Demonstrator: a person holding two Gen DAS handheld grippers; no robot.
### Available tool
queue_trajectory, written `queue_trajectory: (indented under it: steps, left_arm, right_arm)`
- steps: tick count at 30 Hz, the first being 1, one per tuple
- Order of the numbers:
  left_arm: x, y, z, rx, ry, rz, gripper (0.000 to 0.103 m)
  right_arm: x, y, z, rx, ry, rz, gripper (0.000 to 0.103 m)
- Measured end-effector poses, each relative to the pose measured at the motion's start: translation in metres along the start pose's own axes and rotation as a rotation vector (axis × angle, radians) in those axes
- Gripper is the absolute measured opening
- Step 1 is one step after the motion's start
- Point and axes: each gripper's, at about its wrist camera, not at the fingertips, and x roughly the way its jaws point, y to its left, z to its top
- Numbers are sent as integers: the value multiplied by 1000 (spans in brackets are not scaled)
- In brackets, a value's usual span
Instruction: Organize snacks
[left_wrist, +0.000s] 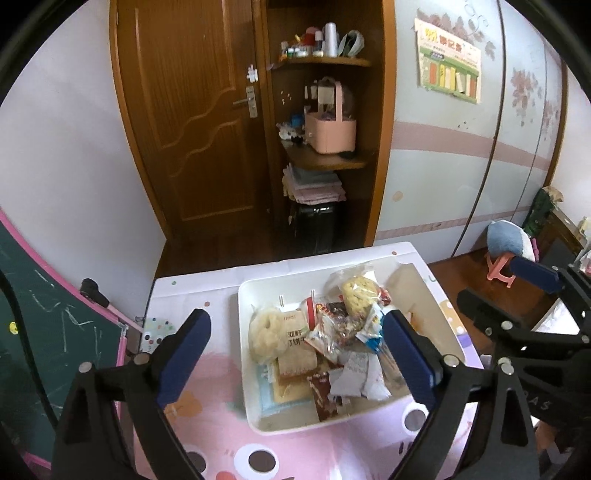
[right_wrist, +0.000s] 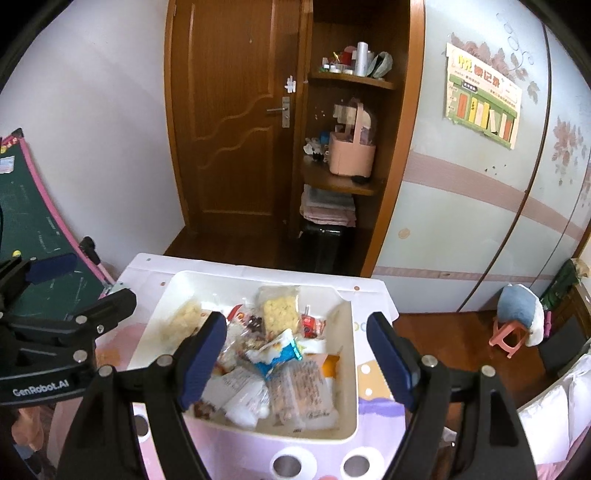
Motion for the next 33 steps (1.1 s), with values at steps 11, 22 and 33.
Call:
queue_trajectory:
  steps: [11, 22, 33]
  left_arm:
    - [-91, 2, -40, -21, -34, 15, 102]
    - [-156, 0, -123, -69, 22, 27, 102]
    - [-187, 3, -179, -97, 3, 58, 102]
  right_arm:
    - [-81, 11, -40, 42, -17, 51, 79]
    - [-143, 18, -109, 136, 17, 94, 79]
    - [-172, 41, -151, 106, 11, 63, 79]
